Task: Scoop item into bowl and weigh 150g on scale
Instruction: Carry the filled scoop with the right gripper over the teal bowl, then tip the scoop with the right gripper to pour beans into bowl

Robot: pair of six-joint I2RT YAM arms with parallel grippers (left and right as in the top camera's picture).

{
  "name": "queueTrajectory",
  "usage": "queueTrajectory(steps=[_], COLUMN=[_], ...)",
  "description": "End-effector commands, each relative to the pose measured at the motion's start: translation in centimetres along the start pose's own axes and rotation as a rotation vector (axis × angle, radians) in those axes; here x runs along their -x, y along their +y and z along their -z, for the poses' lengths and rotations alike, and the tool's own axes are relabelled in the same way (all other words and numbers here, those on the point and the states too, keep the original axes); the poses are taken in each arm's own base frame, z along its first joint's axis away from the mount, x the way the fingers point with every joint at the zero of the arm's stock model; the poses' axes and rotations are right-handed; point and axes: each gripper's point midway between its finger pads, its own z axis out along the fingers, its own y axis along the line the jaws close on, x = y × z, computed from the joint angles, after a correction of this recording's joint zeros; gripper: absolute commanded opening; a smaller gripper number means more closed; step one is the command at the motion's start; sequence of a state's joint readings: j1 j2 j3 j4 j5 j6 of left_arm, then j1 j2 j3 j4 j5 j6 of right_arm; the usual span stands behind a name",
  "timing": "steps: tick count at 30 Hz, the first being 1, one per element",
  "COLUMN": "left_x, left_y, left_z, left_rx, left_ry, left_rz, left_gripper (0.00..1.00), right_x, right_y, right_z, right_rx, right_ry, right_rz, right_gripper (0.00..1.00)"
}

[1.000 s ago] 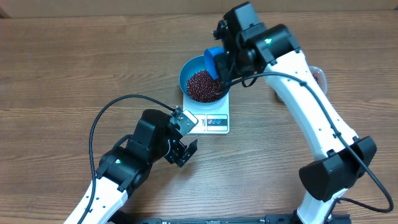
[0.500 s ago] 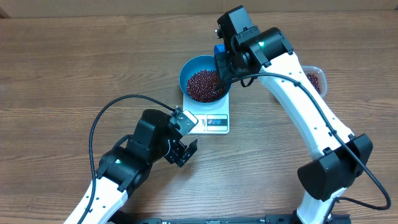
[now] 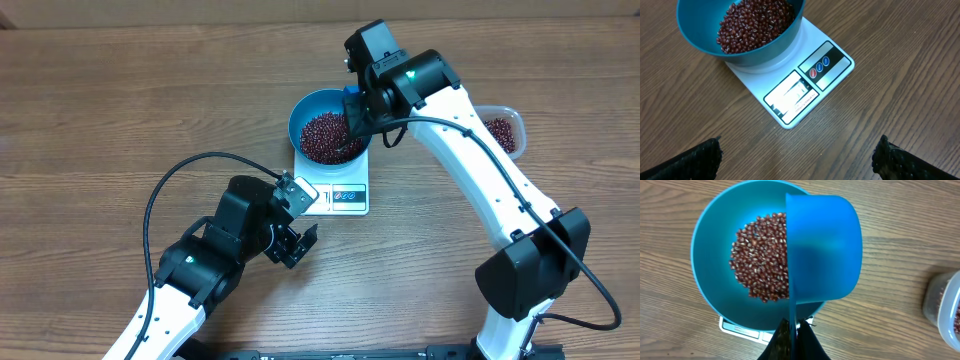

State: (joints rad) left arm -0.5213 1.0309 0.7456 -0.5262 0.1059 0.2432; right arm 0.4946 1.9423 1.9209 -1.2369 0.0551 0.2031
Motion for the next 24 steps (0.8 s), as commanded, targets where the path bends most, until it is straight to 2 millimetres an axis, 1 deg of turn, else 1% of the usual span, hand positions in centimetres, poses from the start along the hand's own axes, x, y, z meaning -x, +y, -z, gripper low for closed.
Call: queueTrajectory(steps=[1, 10, 14, 18, 24], left_x=[-0.1, -0.1, -0.1, -0.1, -0.1], left_y=[-0.1, -0.1, -0.1, -0.1, -0.1], left_z=[-0.1, -0.1, -0.1, -0.1, -0.1], left_rx=[-0.014, -0.014, -0.014, -0.014, -0.014], left_ry=[0.001, 0.001, 0.001, 0.001, 0.001], left_rz=[0.001, 0.001, 0.001, 0.001, 0.001], left_gripper=[1.00, 1.00, 1.00, 1.00, 1.00], right_x=[-0.1, -0.7, -1.0, -1.4, -1.2], right_y=[1.7, 3.7, 3.6, 3.1, 3.1], right_z=[0.0, -0.1, -0.7, -1.4, -1.5], right_rx=[0.021, 0.038, 0.035, 0.008, 0.007], right_ry=[-0.011, -0.011, -0.005, 0.006, -0.003], right_rz=[0.021, 0.062, 0.055, 0.038, 0.038], right_gripper=[0.04, 0.04, 0.04, 0.04, 0.04])
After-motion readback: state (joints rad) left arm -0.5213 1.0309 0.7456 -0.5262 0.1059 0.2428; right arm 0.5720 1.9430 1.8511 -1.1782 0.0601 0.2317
